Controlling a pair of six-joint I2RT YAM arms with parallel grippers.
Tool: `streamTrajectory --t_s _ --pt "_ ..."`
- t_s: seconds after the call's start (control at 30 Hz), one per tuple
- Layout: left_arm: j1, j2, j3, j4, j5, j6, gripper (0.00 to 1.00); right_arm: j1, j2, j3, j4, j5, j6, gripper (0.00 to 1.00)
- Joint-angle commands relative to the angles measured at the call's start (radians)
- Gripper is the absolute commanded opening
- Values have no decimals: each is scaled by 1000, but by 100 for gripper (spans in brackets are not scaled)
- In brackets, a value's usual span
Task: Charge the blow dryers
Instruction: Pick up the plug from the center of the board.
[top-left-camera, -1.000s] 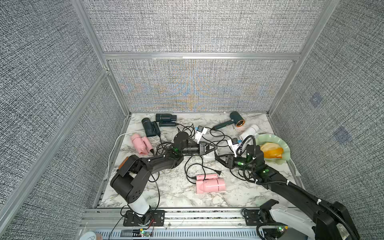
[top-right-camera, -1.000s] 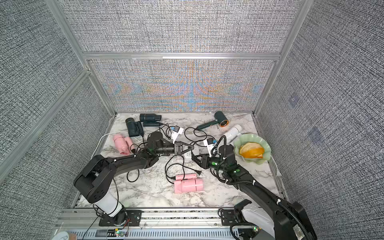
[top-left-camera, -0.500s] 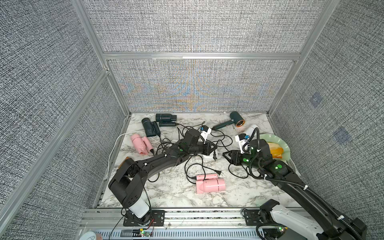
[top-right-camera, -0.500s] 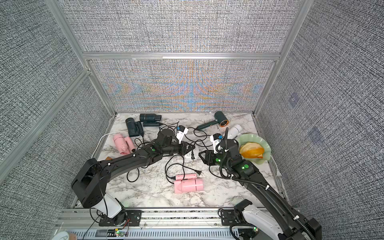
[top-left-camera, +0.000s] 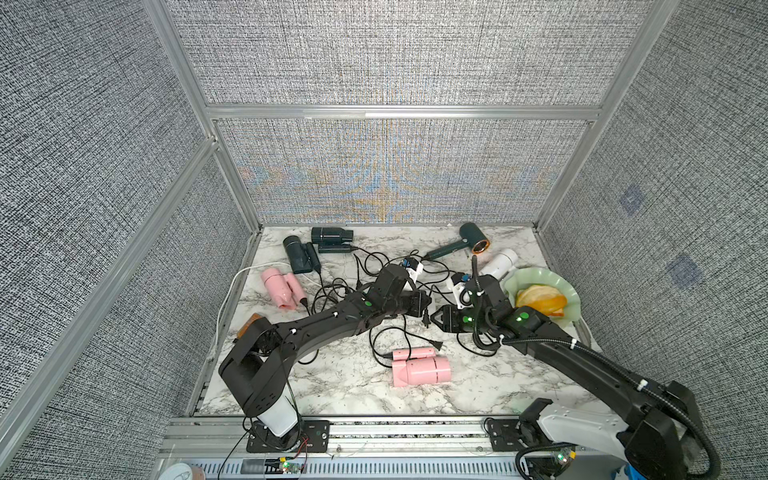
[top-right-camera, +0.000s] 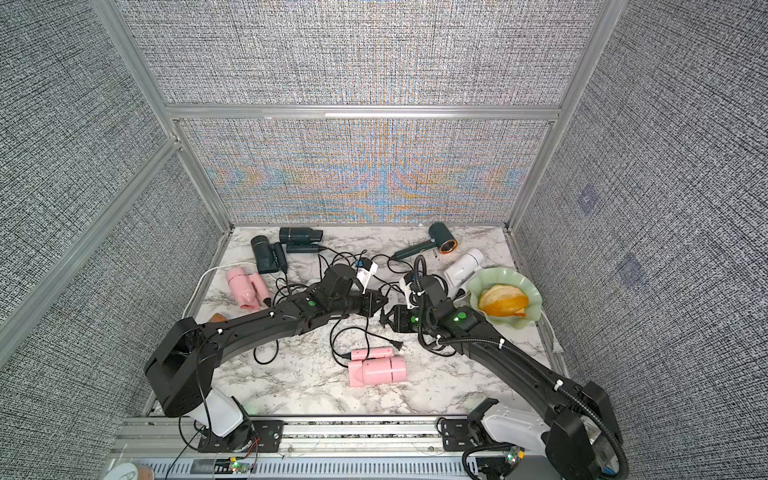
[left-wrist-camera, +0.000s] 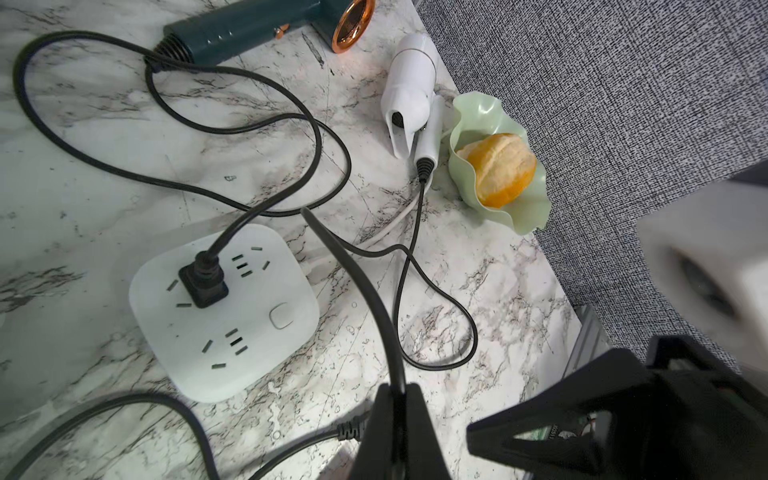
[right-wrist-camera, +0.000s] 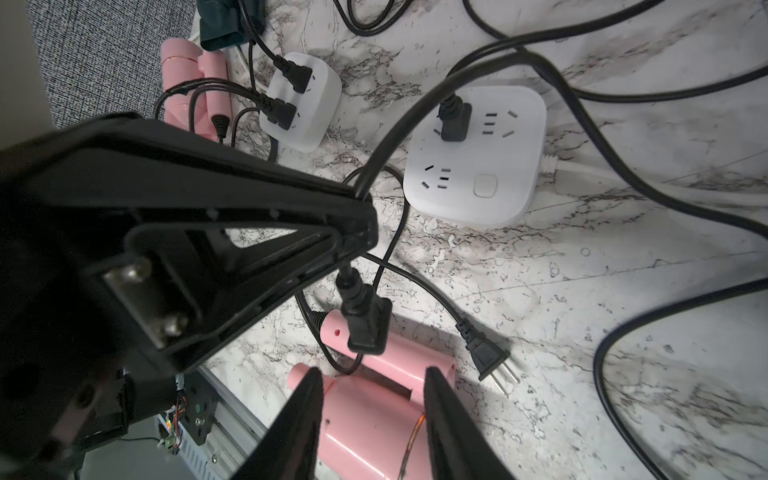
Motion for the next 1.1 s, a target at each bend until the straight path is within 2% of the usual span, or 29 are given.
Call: streamTrajectory --t_s 0.0,0.4,0.67,1.07 --pt "-4 -1 7 -1 -14 16 0 11 28 10 47 8 27 41" --pt "-16 15 23 -1 -2 20 0 29 79 0 102 21 37 30" --pt "-17 11 30 -6 17 19 0 29 90 -17 123 72 30 24" --pt "-17 10 47 -15 40 3 0 30 53 -71 172 134 14 15"
